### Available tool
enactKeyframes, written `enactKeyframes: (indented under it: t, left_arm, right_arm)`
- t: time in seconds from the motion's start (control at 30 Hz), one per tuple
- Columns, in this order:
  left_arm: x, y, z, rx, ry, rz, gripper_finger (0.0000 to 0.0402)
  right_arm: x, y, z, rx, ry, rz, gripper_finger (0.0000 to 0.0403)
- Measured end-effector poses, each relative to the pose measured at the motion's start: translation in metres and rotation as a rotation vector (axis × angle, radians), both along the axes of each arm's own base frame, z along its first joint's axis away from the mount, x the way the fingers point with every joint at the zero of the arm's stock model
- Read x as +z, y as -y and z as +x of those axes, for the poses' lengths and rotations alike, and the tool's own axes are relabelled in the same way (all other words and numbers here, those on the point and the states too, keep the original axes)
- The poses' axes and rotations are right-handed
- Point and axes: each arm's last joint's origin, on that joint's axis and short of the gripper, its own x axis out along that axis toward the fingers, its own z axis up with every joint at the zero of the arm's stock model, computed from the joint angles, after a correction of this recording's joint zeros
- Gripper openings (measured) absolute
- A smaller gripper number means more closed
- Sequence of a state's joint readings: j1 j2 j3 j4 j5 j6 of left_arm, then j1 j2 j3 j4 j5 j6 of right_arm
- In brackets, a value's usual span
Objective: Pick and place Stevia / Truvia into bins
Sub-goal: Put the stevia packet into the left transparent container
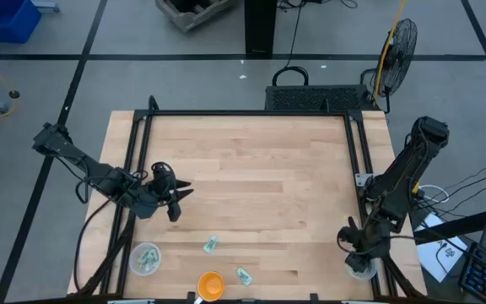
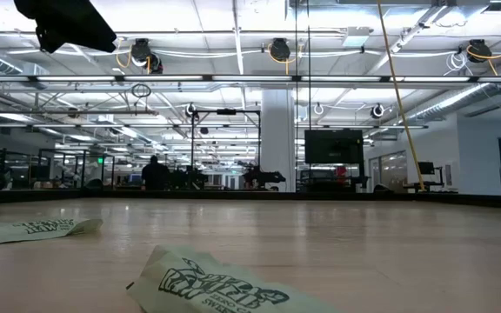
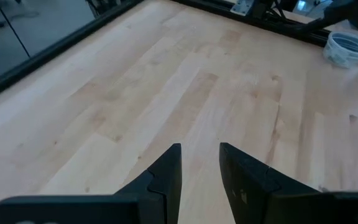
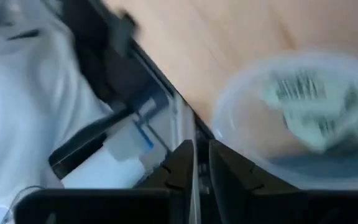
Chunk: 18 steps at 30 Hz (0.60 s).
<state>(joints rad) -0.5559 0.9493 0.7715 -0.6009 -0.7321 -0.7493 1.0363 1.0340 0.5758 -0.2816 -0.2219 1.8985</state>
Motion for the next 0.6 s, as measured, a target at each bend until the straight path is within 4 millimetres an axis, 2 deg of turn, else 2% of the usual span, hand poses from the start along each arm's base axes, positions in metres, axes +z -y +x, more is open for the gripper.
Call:
enactKeyframes:
  t: [0.17, 0.27, 0.33, 0.43, 0.53, 0.6]
  left_arm:
    - [0.001, 0.0, 0.0, 0.01, 0.01, 0.019, 0.0113]
    - [0.001, 0.0, 0.0, 0.009, 0.01, 0.019, 0.0113]
    - [0.001, 0.0, 0.0, 0.008, 0.009, 0.02, 0.0113]
    - [0.001, 0.0, 0.0, 0.002, 0.006, 0.011, 0.0113]
    - [0.0, 0.001, 0.0, -0.012, 0.0, -0.059, 0.0113]
    - [-0.001, 0.003, 0.001, -0.021, -0.009, -0.133, 0.0113]
  right_arm:
    - [0.014, 0.011, 0.005, -0.052, 0.341, -0.083, 0.004]
    - [0.024, 0.019, 0.011, -0.055, 0.62, -0.202, 0.004]
    - [0.029, 0.026, 0.017, -0.027, 0.826, -0.365, 0.004]
    - [0.034, 0.036, 0.027, 0.003, 1.071, -0.742, 0.004]
    - [0.037, 0.045, 0.04, -0.032, 1.145, -1.044, 0.004]
    - [0.035, 0.052, 0.048, 0.008, 1.132, -1.148, 0.004]
